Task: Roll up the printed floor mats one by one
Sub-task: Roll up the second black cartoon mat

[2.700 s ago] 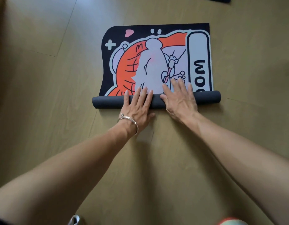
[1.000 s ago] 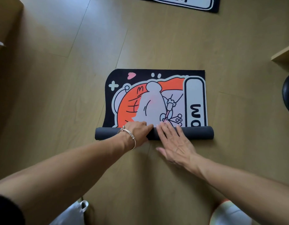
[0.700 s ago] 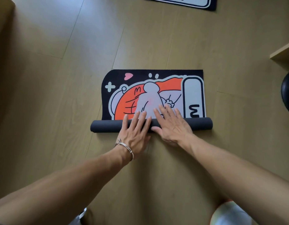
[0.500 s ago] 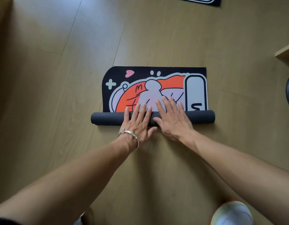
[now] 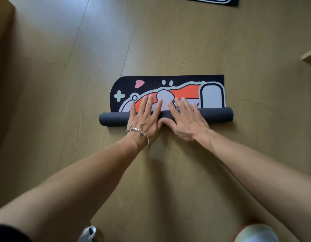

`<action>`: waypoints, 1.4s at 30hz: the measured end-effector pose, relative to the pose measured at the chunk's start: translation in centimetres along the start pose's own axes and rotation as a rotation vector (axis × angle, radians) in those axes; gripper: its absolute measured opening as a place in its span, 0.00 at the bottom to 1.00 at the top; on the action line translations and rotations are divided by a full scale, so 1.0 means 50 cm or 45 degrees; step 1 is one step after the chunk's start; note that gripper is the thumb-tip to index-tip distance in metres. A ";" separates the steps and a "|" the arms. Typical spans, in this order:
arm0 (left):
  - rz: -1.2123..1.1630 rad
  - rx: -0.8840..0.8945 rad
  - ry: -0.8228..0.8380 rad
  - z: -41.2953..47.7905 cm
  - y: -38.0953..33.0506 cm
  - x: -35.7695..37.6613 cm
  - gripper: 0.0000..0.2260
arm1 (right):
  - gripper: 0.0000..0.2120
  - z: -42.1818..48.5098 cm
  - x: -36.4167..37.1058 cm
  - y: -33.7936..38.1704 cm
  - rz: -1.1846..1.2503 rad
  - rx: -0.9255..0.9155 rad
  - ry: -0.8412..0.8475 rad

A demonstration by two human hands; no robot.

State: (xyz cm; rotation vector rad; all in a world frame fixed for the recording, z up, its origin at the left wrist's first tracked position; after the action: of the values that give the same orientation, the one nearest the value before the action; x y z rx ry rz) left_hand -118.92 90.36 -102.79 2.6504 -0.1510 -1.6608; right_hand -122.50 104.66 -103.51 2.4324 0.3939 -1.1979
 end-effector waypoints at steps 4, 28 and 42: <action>-0.022 0.011 -0.004 -0.037 -0.019 0.024 0.32 | 0.32 0.041 -0.021 -0.006 0.115 0.064 0.009; 0.074 0.152 -0.041 0.054 0.021 -0.026 0.30 | 0.26 0.028 -0.080 -0.006 -0.281 -0.050 -0.238; 0.074 0.327 0.031 -0.061 -0.022 0.044 0.34 | 0.29 -0.078 0.004 0.032 -0.303 -0.041 -0.096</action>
State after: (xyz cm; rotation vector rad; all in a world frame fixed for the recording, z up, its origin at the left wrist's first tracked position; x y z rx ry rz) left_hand -115.13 91.14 -103.51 2.8117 -0.4663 -1.6954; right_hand -119.04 105.10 -101.17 2.3543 0.6896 -1.3642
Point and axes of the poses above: each hand's wrist, its own z-axis towards the middle knuckle, its own x-axis out of the palm, y = z × x, the point moved 2 cm from there along z, towards the middle knuckle, and after that the axes turned 3 degrees about z, right-handed, at the moved point
